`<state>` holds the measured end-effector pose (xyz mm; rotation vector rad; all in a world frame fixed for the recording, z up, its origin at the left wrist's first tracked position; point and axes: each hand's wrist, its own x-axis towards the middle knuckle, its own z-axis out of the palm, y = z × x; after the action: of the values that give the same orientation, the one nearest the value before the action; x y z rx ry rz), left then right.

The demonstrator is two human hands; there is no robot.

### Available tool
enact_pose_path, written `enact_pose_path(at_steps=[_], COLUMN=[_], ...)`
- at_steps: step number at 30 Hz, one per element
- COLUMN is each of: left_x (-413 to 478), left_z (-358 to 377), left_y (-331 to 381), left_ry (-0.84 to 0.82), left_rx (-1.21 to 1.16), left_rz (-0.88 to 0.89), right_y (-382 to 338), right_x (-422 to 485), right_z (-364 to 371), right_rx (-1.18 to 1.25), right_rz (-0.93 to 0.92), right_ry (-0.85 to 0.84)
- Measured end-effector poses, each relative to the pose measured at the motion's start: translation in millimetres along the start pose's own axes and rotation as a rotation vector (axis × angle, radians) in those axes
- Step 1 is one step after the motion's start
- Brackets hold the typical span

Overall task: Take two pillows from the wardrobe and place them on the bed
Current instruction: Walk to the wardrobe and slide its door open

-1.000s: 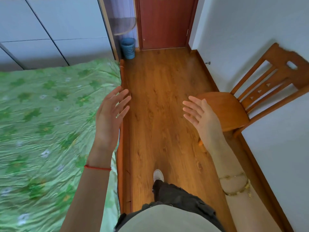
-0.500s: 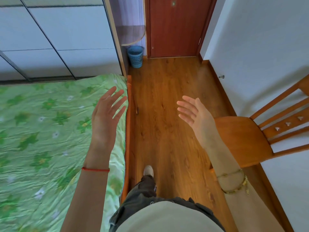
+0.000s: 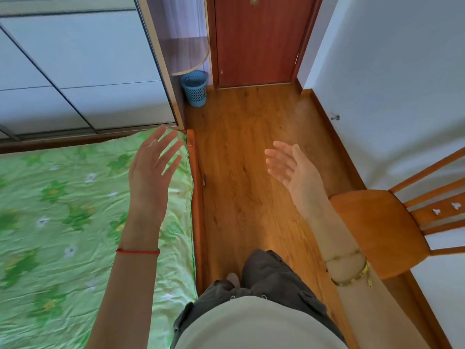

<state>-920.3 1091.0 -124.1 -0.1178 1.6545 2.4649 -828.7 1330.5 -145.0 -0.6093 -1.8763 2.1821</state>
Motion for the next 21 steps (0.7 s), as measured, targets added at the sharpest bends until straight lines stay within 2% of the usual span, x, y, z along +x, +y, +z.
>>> enact_pose_path(at_steps=[10, 21], left_x=[145, 332], left_z=[38, 113], left_y=[-4, 8], left_ry=[0.028, 0.094], left_rx=[0.004, -0.030], left_rz=[0.037, 0.121], right_y=[-21, -82], right_x=[165, 401], right_z=[18, 37], right_rx=[0.003, -0.026], right_rz=[0.005, -0.008], right_ry=[-0.066, -0.228])
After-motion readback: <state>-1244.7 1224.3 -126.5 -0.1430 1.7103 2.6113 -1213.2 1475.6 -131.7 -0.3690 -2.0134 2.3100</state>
